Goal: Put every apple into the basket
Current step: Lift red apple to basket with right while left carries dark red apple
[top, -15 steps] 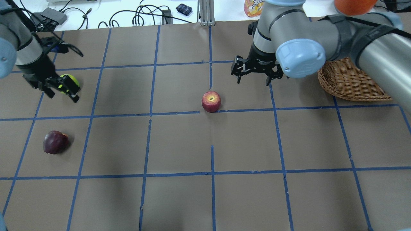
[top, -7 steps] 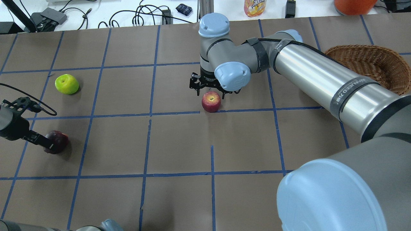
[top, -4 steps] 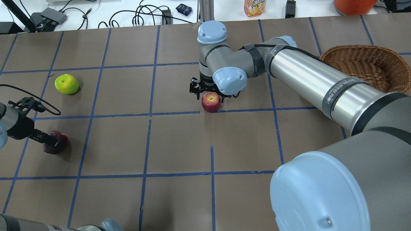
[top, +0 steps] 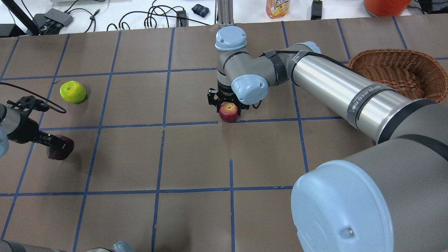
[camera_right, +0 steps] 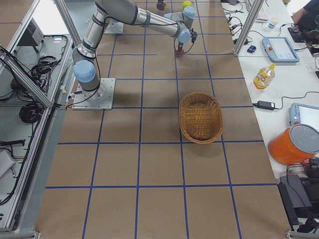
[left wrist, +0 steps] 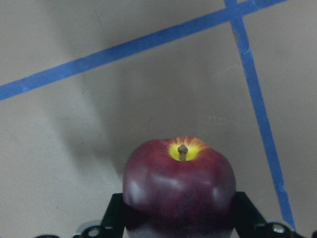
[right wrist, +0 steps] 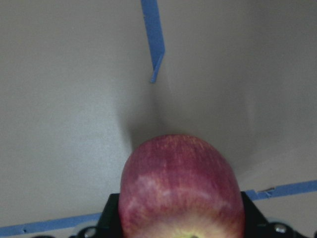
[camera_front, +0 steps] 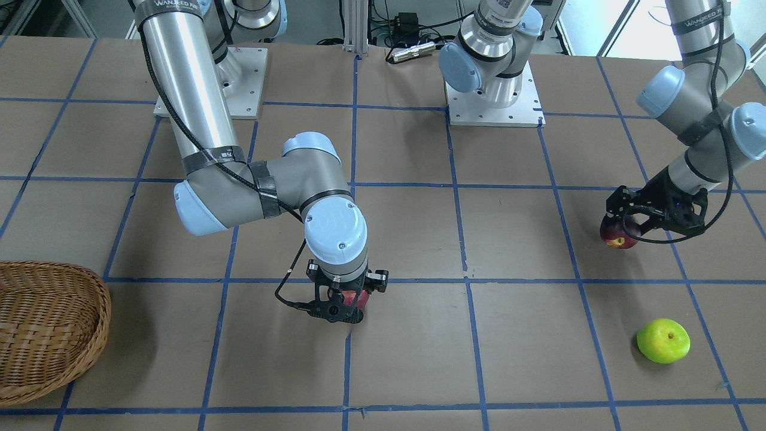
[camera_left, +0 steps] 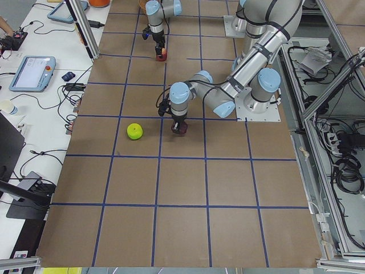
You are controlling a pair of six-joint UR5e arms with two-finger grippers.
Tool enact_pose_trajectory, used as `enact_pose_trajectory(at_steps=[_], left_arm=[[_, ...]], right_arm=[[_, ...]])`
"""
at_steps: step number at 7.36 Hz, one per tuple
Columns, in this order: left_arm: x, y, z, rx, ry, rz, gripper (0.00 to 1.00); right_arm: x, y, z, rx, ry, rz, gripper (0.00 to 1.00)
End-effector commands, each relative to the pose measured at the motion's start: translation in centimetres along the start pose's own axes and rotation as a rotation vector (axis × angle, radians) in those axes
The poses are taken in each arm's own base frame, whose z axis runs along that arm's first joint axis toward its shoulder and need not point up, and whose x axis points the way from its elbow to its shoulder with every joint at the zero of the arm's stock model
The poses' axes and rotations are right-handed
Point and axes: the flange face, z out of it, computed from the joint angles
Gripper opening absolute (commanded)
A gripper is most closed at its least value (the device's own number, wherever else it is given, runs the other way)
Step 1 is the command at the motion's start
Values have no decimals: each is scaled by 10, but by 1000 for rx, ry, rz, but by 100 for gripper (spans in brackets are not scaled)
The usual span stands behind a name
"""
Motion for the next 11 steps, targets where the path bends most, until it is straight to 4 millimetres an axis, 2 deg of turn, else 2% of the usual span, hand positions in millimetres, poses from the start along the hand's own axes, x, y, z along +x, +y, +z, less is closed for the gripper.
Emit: enact_pose_trajectory(at_steps=[1, 2, 3, 4, 5, 6, 7, 8, 9, 10, 11], left_arm=[[58, -37, -43, -17, 8, -115, 0], [116, -68, -42, 14, 65, -156, 0], [162, -94, -30, 17, 124, -295, 0], [217, -120, -25, 39, 114, -331, 0], [273, -142, -15, 80, 109, -367, 0], [305, -161, -12, 112, 137, -422, 0], [347, -177, -7, 100, 164, -478, 0], [392, -202, -6, 139, 231, -501, 0], [425, -218, 7, 118, 241, -559, 0], [452, -219, 27, 87, 223, -525, 0], [471, -216, 50, 62, 209, -503, 0]], right_arm=[[8, -9, -17, 16, -9, 9, 0], [20, -7, -54, 11, -5, 25, 0], [70, -26, -97, -16, -3, 98, 0], [136, -39, -140, -60, 9, 110, 0], [199, -48, -176, -63, 1, 22, 0], [270, -65, -191, -64, 31, 25, 0], [345, -81, -193, -73, 79, -69, 0], [407, -94, -192, -69, 76, -138, 0], [446, -108, -182, -44, 81, -105, 0], [469, -122, -175, -17, 178, -144, 0], [486, -132, -171, 20, 227, -182, 0]])
